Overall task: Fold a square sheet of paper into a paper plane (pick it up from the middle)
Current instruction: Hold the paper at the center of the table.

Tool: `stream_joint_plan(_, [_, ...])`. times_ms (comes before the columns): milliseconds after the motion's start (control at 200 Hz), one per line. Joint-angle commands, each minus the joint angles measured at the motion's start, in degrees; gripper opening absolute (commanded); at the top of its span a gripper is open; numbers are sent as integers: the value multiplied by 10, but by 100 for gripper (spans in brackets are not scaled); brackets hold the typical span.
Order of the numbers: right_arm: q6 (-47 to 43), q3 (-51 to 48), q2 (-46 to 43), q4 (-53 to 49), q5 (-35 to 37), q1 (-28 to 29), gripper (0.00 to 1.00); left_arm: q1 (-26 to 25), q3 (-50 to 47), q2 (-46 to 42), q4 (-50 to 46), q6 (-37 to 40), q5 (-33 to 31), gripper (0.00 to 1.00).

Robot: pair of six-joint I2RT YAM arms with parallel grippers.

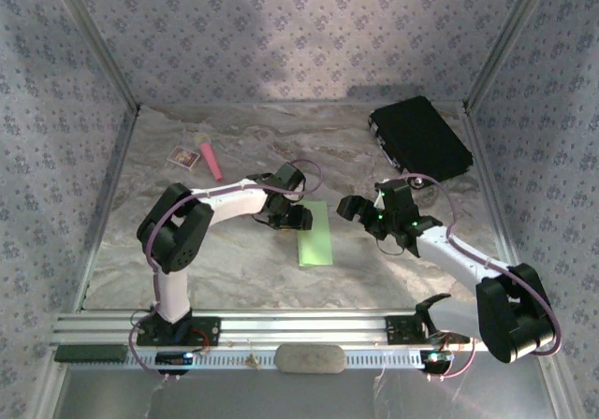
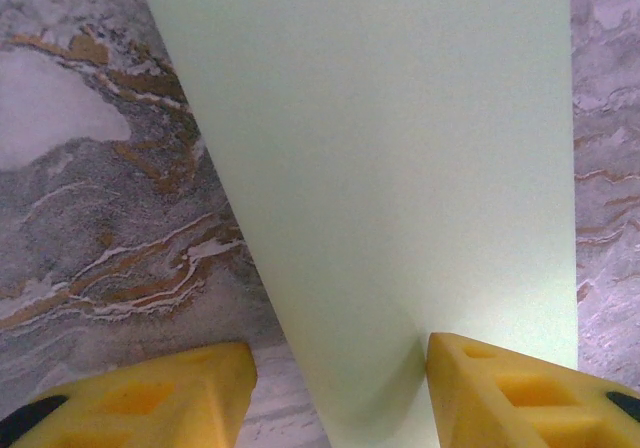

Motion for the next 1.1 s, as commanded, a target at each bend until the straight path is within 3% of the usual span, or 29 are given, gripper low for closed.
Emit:
stream_joint_plan(0, [9,-3,-1,-15,10,-2,94,14,-10,38,-57,18,-97,53])
stream_joint_plan(800, [-2,2,25,11,-24,7,86,14,-12,39,-58,11,-103,52])
stream_joint_plan(1094, [-23,22,67,26,-54,28,50,14,-13,40,-57,12,-102,52])
